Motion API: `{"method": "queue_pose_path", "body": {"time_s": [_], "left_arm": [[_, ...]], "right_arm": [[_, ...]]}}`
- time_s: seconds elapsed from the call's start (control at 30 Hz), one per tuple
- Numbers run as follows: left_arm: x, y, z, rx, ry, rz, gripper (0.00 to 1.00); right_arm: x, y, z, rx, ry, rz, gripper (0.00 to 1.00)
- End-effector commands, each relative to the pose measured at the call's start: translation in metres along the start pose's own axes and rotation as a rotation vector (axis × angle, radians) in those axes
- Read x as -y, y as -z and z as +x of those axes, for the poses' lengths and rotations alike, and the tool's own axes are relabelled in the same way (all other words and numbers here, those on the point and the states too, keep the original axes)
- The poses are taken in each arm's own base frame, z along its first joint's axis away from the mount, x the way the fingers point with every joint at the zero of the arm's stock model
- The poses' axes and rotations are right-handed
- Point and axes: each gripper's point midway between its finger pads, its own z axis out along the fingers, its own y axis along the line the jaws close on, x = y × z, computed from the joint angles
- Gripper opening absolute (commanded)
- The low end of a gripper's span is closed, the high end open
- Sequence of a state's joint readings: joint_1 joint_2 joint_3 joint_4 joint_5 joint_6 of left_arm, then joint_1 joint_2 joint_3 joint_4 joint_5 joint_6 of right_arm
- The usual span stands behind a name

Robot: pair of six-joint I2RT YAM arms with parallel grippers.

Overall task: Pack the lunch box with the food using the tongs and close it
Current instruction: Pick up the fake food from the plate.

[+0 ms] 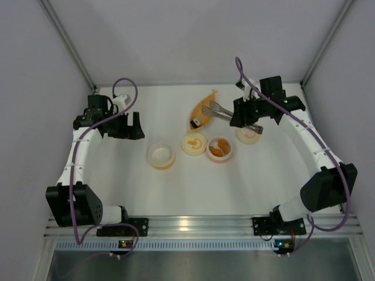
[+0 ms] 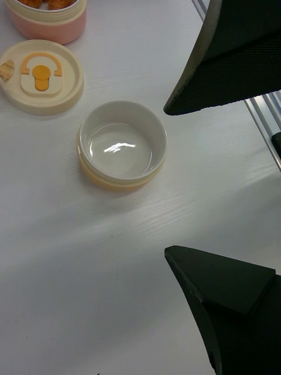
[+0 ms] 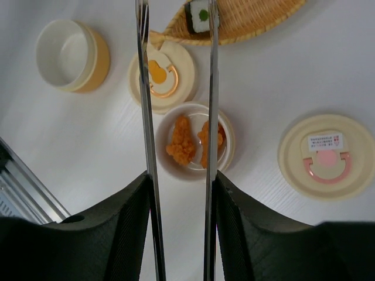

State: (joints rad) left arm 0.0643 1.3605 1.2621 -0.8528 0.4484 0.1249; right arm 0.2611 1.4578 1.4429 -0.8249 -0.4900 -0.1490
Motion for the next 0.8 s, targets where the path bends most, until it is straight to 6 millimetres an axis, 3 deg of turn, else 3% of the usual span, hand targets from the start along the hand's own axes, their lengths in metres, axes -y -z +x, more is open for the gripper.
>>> {"method": "queue_pose_path", "body": {"time_s": [0.0,0.1,0.23,0.53,0.77], "left_arm": [[0.002,0.008,-0.019,0.061,-0.025,0.005,0.98],[0.001,0.007,-0.021,0.063,-0.03,0.004,0.98],[0.0,0.005,-0.021,0.059,-0.036,0.004,0.98],[0.003,-0.001,-0.021,0.05,-0.057,0.045,0.98],[0.002,-0.003,-0.019,0.04,-0.065,0.048,0.98]], "right_arm": [[-0.002,-0.019,-0.038,0.064,-0.036,-0.03,0.44],[0.0,-0.046,-0.036,0.016,-0.086,-0.094,0.45],[-0.002,-0.061,-0.041,0.006,-0.07,-0.161,0.49],[0.01,-0.084,-0.035,-0.053,-0.011,-0.199,0.61],[0.019,-0.1,-0.021,-0.102,0.012,-0.209,0.58]]}}
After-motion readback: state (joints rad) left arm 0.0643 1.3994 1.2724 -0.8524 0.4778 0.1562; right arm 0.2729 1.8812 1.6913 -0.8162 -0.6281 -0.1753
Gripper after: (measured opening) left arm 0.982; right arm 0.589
